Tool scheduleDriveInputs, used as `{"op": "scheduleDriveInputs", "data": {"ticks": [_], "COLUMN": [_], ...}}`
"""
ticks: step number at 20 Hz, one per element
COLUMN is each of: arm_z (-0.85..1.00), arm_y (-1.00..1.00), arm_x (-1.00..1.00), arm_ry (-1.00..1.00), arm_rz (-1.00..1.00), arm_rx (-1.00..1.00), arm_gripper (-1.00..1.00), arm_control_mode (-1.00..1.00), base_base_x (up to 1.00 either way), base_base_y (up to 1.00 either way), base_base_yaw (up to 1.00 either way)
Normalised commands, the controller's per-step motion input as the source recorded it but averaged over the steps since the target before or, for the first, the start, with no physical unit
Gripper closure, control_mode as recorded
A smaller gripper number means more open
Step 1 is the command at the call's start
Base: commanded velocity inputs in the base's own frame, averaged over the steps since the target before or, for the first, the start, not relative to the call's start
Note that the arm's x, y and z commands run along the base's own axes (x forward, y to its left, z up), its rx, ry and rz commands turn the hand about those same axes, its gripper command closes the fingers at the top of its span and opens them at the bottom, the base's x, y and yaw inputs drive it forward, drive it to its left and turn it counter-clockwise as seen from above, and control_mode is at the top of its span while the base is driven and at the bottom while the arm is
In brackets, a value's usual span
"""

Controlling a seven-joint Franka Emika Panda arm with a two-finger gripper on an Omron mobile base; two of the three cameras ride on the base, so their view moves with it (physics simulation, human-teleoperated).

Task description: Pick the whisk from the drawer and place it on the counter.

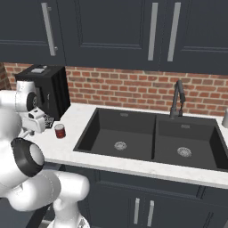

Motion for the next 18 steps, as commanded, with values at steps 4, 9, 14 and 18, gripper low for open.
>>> {"op": "scheduleDriveInputs", "data": {"ticks": [4, 9, 14, 18], "arm_z": [-0.25, -0.32, -0.36, -0.39], "arm_y": [0.23, 0.16, 0.19, 0.27], "arm_x": [0.43, 0.47, 0.38, 0.30], "arm_ry": [0.00, 0.00, 0.00, 0.00], "arm_rz": [0.00, -0.01, -0.06, -0.09], "arm_rx": [-0.04, -0.01, 0.00, 0.00], "arm_gripper": [1.00, 1.00, 1.00, 1.00], "arm_control_mode": [-1.00, -1.00, -1.00, -1.00], "base_base_x": [0.00, 0.00, 0.00, 0.00], "base_base_y": [0.00, 0.00, 0.00, 0.00], "base_base_yaw": [0.00, 0.00, 0.00, 0.00]}}
